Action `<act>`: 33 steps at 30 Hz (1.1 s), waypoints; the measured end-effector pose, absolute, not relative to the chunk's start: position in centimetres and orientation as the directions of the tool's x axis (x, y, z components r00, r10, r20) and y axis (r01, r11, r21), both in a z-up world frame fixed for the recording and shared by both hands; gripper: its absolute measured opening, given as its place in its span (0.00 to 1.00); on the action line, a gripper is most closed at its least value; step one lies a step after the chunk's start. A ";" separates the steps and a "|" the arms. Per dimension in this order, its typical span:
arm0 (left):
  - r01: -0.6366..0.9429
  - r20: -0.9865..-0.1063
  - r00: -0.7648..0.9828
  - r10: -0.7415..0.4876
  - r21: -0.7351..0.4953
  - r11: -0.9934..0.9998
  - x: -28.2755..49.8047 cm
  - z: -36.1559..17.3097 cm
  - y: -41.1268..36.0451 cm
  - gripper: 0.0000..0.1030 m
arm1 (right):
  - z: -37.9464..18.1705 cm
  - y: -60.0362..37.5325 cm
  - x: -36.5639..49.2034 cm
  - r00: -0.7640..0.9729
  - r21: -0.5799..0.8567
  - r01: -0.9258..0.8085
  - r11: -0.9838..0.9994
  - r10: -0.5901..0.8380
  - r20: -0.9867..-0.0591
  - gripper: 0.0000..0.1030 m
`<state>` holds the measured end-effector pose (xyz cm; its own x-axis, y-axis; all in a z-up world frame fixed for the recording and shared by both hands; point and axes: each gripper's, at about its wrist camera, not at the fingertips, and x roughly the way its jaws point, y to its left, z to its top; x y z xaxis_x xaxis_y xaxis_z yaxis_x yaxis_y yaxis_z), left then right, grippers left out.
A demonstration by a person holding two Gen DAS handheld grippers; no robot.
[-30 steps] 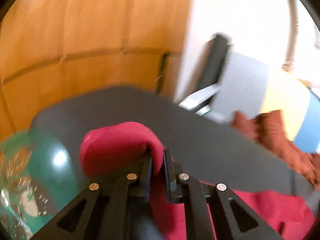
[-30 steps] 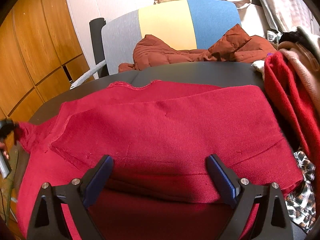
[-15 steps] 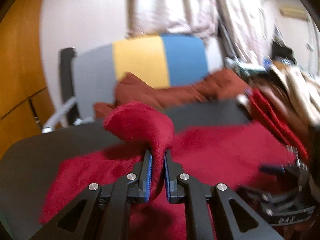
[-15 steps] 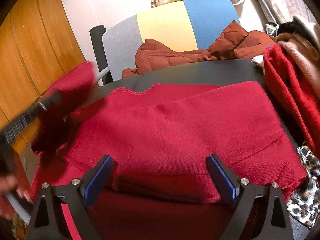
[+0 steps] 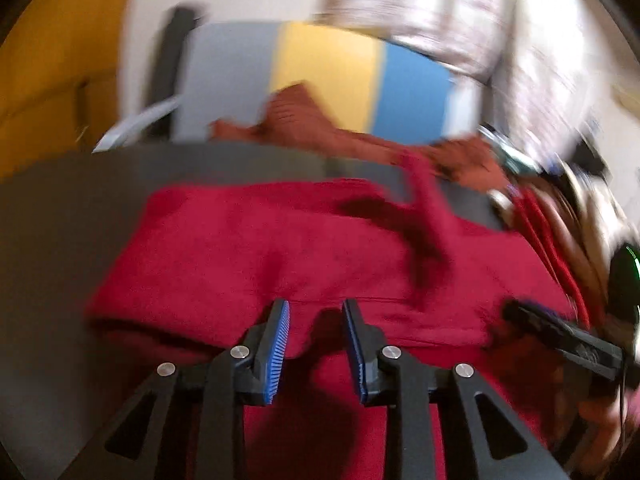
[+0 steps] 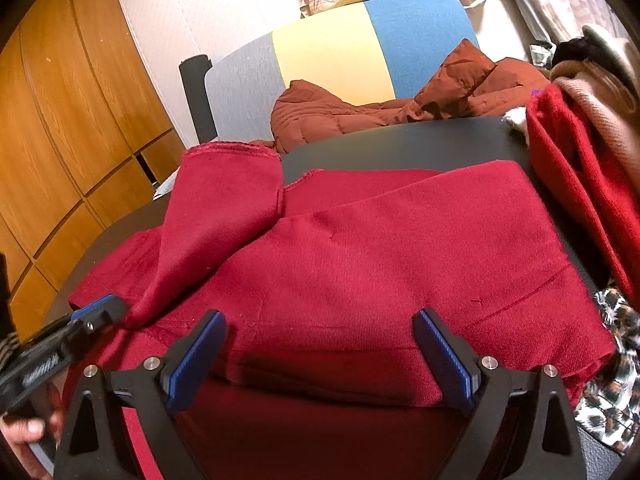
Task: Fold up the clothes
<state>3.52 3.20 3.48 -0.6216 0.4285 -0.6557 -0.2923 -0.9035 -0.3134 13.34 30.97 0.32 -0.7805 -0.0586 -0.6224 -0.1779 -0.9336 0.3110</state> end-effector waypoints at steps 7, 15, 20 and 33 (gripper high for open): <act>-0.087 -0.540 -0.658 0.525 -0.638 -0.765 2.4 0.2 -4.1 0.22 | 0.4 31.0 13.3 -0.777 0.306 -0.179 -0.935 -0.056 -0.627 0.93; -0.071 -0.448 -0.697 0.560 -0.735 -0.675 3.5 -1.6 -5.8 0.23 | 0.5 31.2 13.1 -0.767 0.304 -0.174 -0.937 -0.065 -0.639 0.96; -0.076 -0.438 -0.700 0.565 -0.740 -0.668 3.4 -1.6 -6.0 0.23 | 1.5 29.8 12.0 -0.701 0.182 -0.202 -0.962 0.012 -0.713 0.97; -0.091 -0.411 -0.705 0.578 -0.757 -0.647 3.1 -1.9 -6.5 0.23 | 8.2 20.0 3.6 -0.726 0.171 -0.053 -0.984 -0.080 -0.683 0.96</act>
